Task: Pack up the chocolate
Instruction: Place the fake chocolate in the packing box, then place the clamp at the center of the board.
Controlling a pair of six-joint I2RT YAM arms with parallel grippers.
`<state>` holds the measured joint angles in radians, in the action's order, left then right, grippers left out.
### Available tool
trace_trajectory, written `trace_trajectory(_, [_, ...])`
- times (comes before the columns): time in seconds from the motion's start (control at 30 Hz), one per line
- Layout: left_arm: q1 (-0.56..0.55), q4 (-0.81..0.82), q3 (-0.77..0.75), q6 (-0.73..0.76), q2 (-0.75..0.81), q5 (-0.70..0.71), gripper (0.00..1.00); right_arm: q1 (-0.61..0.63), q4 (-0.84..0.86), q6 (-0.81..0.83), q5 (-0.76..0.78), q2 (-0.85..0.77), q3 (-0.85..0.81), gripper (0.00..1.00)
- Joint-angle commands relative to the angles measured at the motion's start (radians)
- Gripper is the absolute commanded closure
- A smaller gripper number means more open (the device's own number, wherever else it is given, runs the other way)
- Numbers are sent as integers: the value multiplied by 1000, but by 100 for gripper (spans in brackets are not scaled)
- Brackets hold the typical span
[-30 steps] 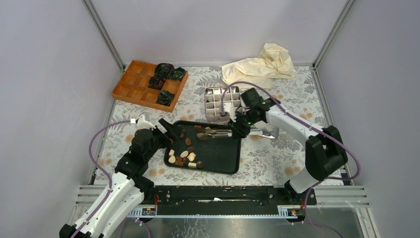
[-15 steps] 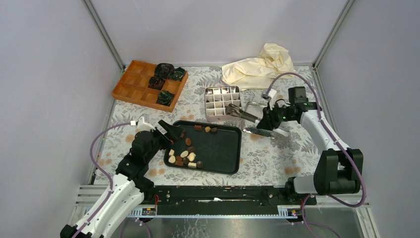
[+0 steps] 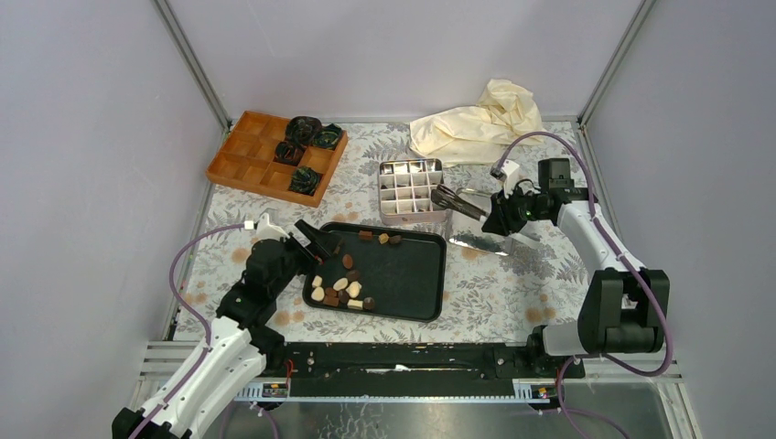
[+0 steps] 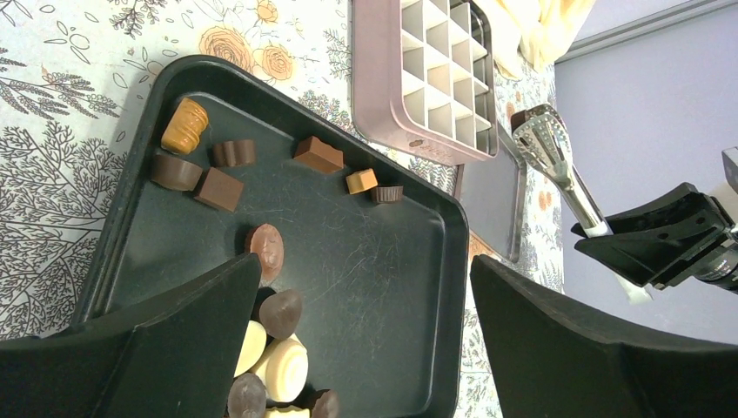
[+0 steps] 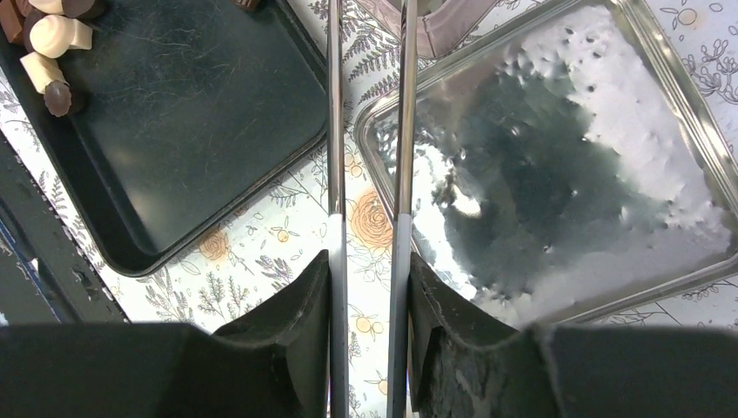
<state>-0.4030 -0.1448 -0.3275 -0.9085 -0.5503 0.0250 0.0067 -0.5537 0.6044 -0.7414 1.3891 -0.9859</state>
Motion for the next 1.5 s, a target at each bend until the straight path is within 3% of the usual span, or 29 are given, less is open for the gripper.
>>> trace_trajectory(0.0, [4, 63, -2, -4, 0, -8, 1, -1, 36, -10, 3, 16, -17, 83])
trace_trajectory(0.77, [5, 73, -2, -4, -16, -8, 1, -1, 37, -20, 15, 69, -21, 68])
trace_trajectory(1.17, [4, 72, -2, -4, -14, -8, 1, 4, 43, -30, 33, 66, -19, 53])
trace_trajectory(1.47, [4, 71, -11, -3, -11, -5, 1, 3, 28, -50, -4, 37, -44, 52])
